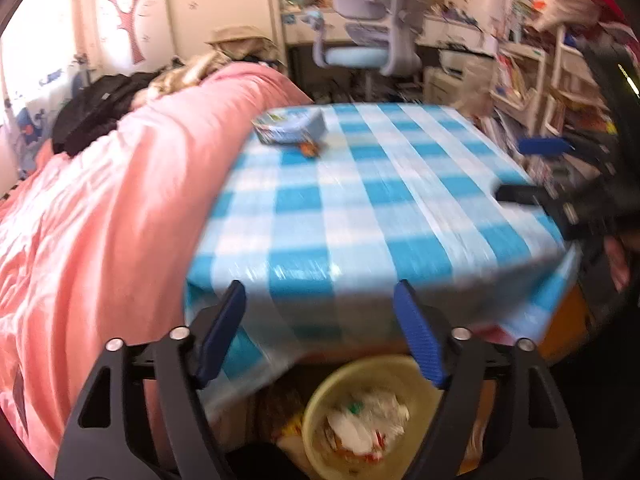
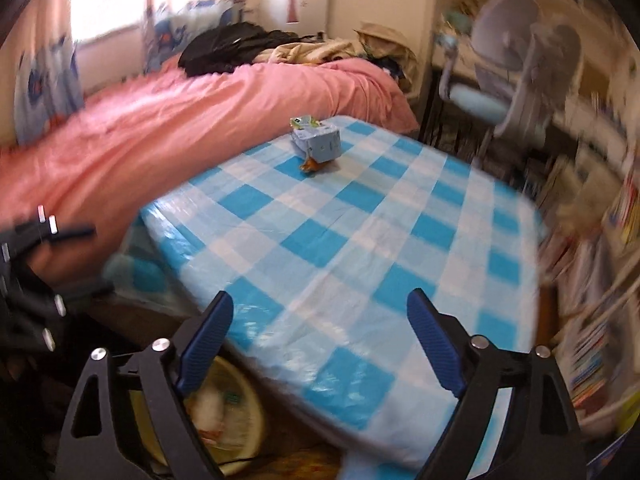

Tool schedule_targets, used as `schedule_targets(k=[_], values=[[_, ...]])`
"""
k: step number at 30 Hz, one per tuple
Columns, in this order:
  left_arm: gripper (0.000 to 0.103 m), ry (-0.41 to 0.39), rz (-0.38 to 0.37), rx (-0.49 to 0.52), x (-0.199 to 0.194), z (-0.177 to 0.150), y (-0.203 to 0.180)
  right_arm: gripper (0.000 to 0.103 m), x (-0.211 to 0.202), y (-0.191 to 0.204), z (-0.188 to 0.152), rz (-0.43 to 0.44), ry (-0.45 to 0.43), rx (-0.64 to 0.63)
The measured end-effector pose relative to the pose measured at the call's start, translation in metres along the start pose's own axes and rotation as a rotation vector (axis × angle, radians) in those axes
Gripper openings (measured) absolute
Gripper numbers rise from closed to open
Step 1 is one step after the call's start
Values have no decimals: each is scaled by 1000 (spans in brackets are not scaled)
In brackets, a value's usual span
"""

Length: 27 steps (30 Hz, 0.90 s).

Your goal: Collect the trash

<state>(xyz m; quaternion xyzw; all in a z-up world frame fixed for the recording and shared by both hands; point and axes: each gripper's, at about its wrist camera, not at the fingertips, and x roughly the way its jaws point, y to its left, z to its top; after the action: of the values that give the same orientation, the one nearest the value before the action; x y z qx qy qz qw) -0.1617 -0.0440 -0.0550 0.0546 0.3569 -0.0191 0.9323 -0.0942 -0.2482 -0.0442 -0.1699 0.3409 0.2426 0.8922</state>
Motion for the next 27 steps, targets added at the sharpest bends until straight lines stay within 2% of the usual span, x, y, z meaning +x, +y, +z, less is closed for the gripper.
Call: schedule_targets(k=[6,10,14,27], values=[[81,-57,46,-41,15,34,7,89,12,-13,0,-25,-1,53],[82,-77,56,-68,28,53,8,89,17,-3,1,-24,8,-2],[83,-71,47,-95,38,58,6,90,20,0,2,-36,15,-34],[86,-69,53,-93,50,64,-2,92,28,-8,5,-43,16,-42]])
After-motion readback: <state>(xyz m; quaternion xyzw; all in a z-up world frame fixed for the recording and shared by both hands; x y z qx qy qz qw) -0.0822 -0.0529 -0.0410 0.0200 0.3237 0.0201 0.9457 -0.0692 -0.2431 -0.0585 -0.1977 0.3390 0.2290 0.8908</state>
